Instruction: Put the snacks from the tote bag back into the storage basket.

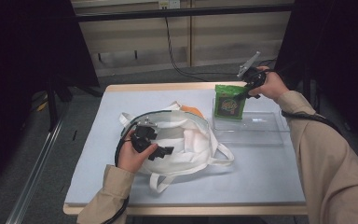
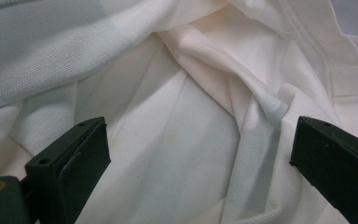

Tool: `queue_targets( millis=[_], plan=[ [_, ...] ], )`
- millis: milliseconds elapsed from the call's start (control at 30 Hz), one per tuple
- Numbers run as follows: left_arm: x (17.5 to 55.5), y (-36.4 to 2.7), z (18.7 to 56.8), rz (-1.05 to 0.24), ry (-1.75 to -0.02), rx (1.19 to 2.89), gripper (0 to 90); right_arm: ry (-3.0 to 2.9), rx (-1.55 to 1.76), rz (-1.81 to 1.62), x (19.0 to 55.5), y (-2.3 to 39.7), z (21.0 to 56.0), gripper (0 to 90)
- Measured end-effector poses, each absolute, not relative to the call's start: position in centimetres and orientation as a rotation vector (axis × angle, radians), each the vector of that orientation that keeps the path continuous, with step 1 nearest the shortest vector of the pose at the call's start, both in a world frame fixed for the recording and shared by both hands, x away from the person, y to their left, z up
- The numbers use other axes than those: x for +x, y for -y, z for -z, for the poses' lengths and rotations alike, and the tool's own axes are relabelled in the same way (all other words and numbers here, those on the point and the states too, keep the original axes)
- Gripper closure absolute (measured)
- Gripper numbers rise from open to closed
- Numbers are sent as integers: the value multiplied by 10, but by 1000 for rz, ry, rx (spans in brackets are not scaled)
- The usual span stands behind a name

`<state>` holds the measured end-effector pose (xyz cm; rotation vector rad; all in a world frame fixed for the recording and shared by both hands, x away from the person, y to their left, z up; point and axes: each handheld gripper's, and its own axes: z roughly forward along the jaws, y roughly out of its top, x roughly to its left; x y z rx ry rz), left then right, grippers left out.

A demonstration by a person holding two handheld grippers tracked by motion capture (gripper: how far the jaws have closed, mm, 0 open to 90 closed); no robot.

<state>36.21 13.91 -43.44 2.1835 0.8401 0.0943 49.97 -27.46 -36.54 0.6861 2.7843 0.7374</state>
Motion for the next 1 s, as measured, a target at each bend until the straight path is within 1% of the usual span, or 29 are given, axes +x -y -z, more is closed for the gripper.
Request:
queue_targets(
  millis=[400,467,500,833,900,1000],
  plan=[
    [362,-139,434,-100,-842,2182,43,-2719,732,-736,506,273,369,665],
    [362,-139,434,-95,-840,2185,43,-2721,734,-719,507,273,369,597],
    [362,-139,434,-94,-841,2183,43,-2712,739,-717,508,272,370,579],
    [362,-140,435,-97,-841,2178,42,-2682,787,-722,510,274,371,459],
    [362,-140,434,-96,-841,2182,42,-2674,808,-719,509,275,370,409],
    [362,-140,434,-97,-841,2182,42,-2656,824,-723,509,277,369,368]
  ],
)
